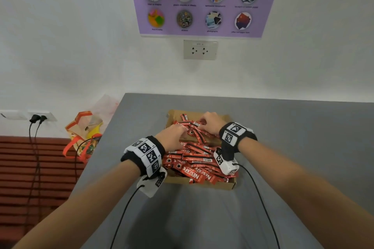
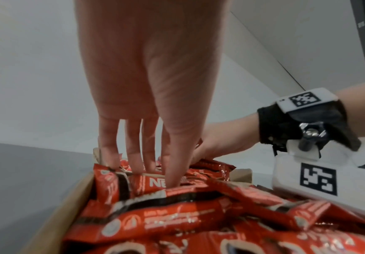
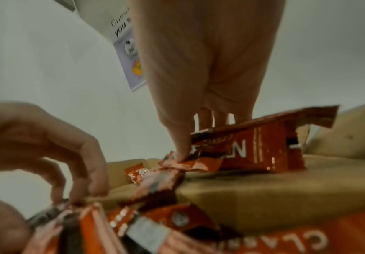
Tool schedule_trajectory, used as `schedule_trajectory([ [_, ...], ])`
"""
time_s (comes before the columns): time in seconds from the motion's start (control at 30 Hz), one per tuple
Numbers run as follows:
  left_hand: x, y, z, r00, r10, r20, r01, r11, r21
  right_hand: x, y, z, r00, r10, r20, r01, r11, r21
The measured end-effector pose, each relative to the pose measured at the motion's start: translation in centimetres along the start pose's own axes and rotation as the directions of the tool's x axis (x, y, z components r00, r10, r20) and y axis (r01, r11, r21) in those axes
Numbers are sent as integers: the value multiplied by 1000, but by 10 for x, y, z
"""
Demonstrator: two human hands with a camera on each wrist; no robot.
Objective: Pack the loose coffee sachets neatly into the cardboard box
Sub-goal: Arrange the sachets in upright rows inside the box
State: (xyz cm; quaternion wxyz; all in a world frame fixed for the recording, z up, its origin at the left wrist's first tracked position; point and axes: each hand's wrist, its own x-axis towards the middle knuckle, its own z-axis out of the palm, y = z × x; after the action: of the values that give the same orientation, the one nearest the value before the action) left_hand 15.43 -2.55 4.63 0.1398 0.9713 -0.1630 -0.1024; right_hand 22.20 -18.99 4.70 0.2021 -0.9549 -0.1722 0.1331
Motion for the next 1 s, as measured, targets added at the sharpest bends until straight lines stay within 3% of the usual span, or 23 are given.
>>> schedule_trajectory([
  [0.4,0,5,7,994,60,86,-62,998,23,7,8,2,999,-4,37,4,1000,13],
  [0.7,-1,8,7,991,39,128,-50,995,84,-33,12,-19,996,-87,-7,87,991,98],
  [0.8,-3,11,7,991,51,127,-63,994,90,-58,12,-19,988,-127,82,123,991,54],
  [0.9,-3,12,7,986,25,167,-40,995,87,-76,17,-11,967,-76,241,82,997,-15],
  [1.0,-2,15,5,980,4,197,-25,994,105,-82,21,4,955,-74,288,97,993,-69],
])
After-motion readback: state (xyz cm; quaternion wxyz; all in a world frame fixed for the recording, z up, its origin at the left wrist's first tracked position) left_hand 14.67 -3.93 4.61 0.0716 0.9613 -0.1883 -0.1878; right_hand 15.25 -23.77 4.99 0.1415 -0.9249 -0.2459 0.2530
